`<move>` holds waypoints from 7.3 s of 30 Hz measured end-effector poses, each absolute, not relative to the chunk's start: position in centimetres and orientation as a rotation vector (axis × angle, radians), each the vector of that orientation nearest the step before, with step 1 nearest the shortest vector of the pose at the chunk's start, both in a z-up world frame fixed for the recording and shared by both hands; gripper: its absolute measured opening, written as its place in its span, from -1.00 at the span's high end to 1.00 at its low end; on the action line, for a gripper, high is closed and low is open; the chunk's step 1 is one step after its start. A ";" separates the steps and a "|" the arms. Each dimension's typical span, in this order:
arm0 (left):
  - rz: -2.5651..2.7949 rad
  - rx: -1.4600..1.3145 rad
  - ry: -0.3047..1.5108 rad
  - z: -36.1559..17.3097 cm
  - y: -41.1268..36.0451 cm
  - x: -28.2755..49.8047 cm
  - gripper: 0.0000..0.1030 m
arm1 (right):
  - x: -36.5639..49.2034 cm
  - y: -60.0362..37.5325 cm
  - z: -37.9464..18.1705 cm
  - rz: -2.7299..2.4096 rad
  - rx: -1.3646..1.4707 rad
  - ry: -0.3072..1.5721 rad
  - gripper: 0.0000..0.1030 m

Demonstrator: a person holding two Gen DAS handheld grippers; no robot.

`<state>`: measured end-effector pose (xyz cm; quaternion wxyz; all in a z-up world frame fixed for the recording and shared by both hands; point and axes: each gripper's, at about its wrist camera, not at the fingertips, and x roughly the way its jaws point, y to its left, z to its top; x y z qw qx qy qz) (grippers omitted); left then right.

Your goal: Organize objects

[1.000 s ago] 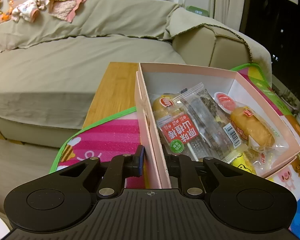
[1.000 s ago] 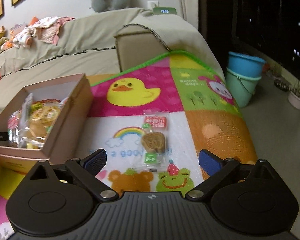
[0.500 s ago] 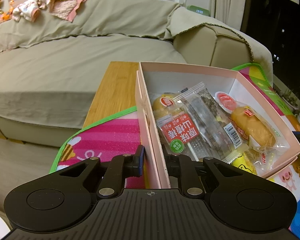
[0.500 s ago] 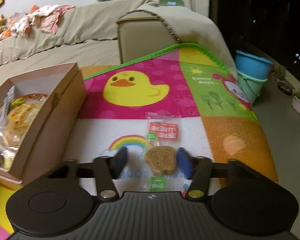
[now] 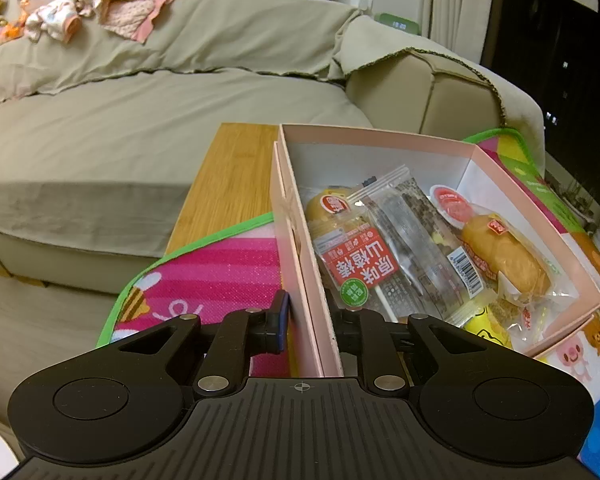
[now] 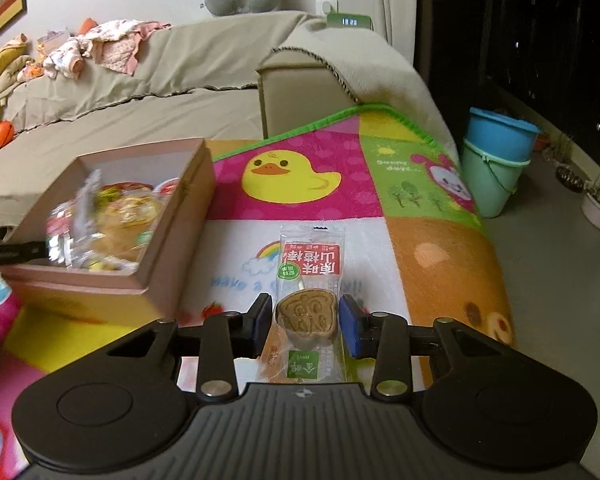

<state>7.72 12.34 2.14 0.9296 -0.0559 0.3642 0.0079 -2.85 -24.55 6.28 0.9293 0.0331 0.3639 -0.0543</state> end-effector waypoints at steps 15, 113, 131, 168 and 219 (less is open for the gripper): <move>0.018 -0.133 0.741 2.0 12.3 7.8 0.64 | -9.4 -17.5 16.1 0.067 0.025 0.579 0.30; -0.006 -0.135 0.750 1.5 12.7 8.3 0.63 | 4.8 -15.4 10.1 0.208 0.052 0.669 -0.69; 0.040 0.062 0.764 1.4 8.6 15.6 0.10 | 3.2 -17.9 2.6 -0.025 0.028 0.696 -0.55; 0.030 -0.040 0.605 -0.4 2.0 -3.3 0.12 | -4.8 -16.5 -0.7 -0.110 0.060 0.656 -1.00; 0.042 -0.004 0.609 -0.5 1.4 -3.0 0.12 | -4.6 -16.9 -0.7 -0.131 0.060 0.657 -1.00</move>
